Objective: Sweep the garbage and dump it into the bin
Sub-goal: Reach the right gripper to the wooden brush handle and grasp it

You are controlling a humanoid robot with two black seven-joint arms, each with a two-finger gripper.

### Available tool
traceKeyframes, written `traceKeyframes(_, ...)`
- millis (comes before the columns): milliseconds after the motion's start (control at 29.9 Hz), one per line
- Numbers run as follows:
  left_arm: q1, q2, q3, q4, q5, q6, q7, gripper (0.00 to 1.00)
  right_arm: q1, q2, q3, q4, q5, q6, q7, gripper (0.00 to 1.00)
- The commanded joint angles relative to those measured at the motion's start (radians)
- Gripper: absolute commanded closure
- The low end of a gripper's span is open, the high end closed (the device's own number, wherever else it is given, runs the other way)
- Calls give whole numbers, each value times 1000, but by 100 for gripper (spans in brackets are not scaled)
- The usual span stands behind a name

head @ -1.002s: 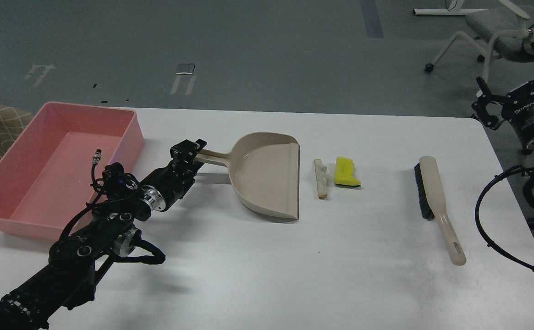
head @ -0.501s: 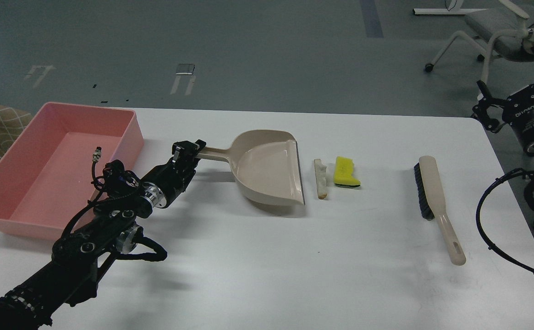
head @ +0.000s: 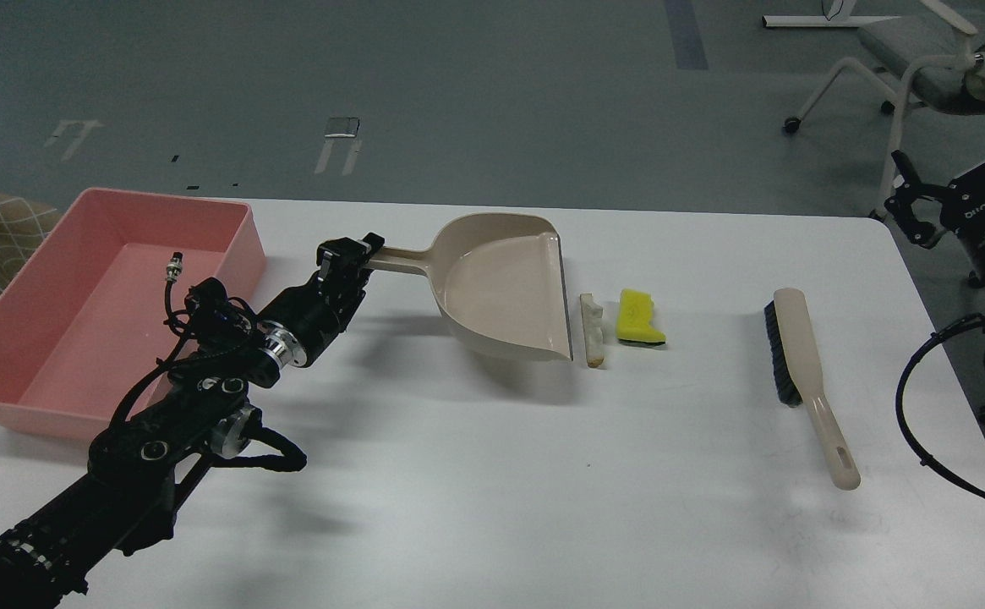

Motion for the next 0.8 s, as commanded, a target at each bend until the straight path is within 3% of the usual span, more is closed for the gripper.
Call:
traceKeyframes(0,5,35,1,-45,4,2,-4,100,-32,-83,-32,29,-129,0,1,0)
traceKeyframes(167,10,50,1,-51,50,2,-29,100,-162,-198,-32,186,-345,0,11,0)
traceKeyframes(301,11,50,21,-51,85,4,-32,100,-275,-351,-33,327,-546,0,52,0)
traceKeyframes(367,13,50,23,-49,96,5,-32,100,-335,-422,-38,381,-649,0,84,0)
traceKeyframes(434,16,49,27,-45,105,5,-32,100,-398,-482,-80,439,-765,0,156,0)
traceKeyframes(501,16,45,35,-39,104,9,-30,100,-401,-502,-122,473,-808,0,169,0)
traceKeyframes(601,16,42,57,-33,104,36,-32,100,-406,-534,-209,549,-919,0,155,0)
traceKeyframes(701,16,38,75,-33,104,50,-33,100,-415,-522,-274,664,-1092,0,59,0)
traceKeyframes(768,16,36,75,-33,102,53,-33,100,-423,-513,-289,706,-1149,0,37,0)
